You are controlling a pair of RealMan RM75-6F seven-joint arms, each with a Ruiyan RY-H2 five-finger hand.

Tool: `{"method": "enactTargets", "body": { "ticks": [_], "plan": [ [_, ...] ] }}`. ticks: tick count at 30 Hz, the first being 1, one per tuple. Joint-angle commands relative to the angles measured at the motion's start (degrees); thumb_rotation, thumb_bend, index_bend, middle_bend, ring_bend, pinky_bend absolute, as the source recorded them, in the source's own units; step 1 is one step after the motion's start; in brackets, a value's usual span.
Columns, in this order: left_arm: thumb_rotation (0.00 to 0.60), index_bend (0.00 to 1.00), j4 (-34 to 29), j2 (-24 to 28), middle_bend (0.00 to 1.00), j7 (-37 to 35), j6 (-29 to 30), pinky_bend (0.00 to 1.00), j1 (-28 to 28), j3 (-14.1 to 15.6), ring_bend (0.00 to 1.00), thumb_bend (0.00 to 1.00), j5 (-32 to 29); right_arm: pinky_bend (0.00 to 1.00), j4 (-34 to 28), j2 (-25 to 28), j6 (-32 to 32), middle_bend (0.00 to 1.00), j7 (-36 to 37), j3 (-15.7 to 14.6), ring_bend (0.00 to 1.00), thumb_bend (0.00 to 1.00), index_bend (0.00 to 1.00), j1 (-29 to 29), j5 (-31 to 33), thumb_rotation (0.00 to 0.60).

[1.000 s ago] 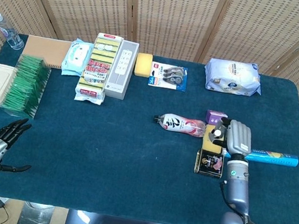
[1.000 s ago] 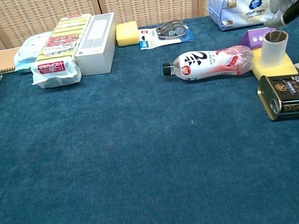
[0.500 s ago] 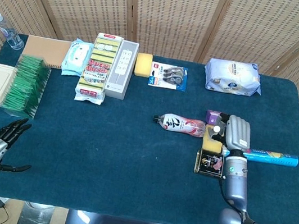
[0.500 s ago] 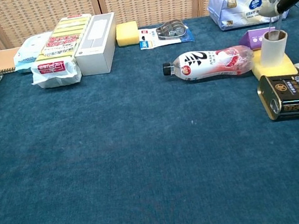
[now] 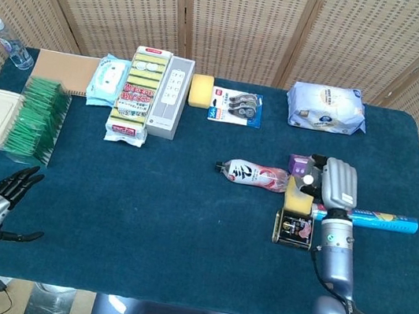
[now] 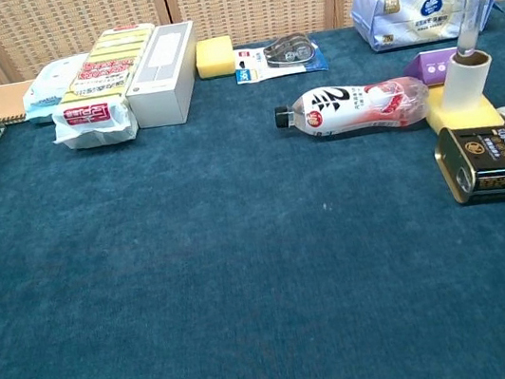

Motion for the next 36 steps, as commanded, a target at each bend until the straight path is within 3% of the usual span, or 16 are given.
{"method": "enactTargets", "body": {
  "ticks": [1,18,24,32,36],
  "plan": [
    [0.437,0.01,0.1,0.0,0.0,-0.1,0.2,0.15,0.1,0.0,0.03,0.0,0.1,0.86,-1.6,1.1,0.8,0.82,-1.0,0.4,0.93,0.35,0.7,0.1,-0.2,0.6],
    [0.44,0.01,0.1,0.1,0.0,-0.4,1.1,0.15,0.3,0.1,0.03,0.0,0.6,0.87,-9.9,7.0,2.0,0.83,-3.7,2.4,0.93,0.35,0.7,0.2,2.2,0.6],
    [0.44,0.01,0.3,0.2,0.0,-0.7,1.5,0.15,0.4,0.2,0.03,0.0,0.7,0.88,-13.2,9.1,1.6,0.84,-1.5,2.7,0.95,0.36,0.7,-0.7,2.9,0.6],
    [0.441,0.01,1.0,-0.2,0.0,-1.6,0.9,0.15,0.3,0.3,0.03,0.0,0.7,0.91,-25.3,18.8,-2.4,0.9,3.6,1.0,1.0,0.44,0.74,-5.1,3.4,0.6],
    [0.44,0.01,1.3,-0.3,0.0,-1.8,1.1,0.15,0.3,0.4,0.03,0.0,0.9,0.93,-31.6,24.9,-5.2,0.93,7.8,-0.9,1.0,0.44,0.75,-8.5,0.6,0.6]
  ]
}}
